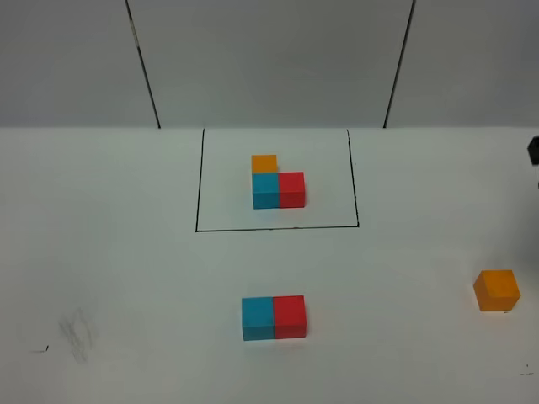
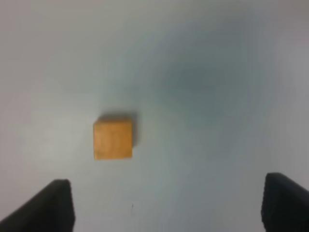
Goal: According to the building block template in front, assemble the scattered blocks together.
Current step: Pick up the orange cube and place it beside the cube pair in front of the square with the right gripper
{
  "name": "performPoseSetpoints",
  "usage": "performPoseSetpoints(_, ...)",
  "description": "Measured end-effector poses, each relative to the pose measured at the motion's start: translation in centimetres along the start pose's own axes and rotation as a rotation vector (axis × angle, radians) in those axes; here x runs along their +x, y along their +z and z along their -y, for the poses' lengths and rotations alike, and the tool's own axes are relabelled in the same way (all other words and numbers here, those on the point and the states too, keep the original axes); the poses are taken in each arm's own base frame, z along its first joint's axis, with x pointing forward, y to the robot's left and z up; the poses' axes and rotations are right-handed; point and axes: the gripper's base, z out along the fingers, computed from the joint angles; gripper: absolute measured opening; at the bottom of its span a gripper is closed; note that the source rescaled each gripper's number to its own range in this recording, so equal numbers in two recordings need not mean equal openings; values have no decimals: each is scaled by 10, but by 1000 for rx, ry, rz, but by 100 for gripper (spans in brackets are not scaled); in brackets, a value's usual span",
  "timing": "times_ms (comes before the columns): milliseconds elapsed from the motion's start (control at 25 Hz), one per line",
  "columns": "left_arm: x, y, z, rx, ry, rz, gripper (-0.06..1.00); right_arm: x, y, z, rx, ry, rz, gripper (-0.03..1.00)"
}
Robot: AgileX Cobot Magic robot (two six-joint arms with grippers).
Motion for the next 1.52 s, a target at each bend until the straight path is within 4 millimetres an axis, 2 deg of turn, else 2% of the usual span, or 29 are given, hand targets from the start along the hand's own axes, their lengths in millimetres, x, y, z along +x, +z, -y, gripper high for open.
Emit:
performPoseSetpoints(160, 0, 0, 0, 0, 0, 0, 79, 14, 54, -7, -16, -14, -103, 68)
performPoseSetpoints(240, 0, 0, 0, 0, 0, 0, 79, 16, 74, -9, -23, -16, -135, 68)
performPoseSetpoints(560, 0, 0, 0, 0, 0, 0, 79, 12, 120, -21, -106, 34, -193, 68)
performPoseSetpoints(720, 0, 0, 0, 0, 0, 0, 79, 11, 131, -25, -130, 55, -199, 68)
performPoseSetpoints(1120, 0, 0, 0, 0, 0, 0, 79, 7, 136, -26, -143, 61, -148, 68)
performPoseSetpoints(1360, 0, 0, 0, 0, 0, 0, 79, 15, 158, -29, -142, 57, -180, 68)
performPoseSetpoints(1520, 0, 0, 0, 0, 0, 0, 79, 17, 163, -29, -141, 58, -151, 68)
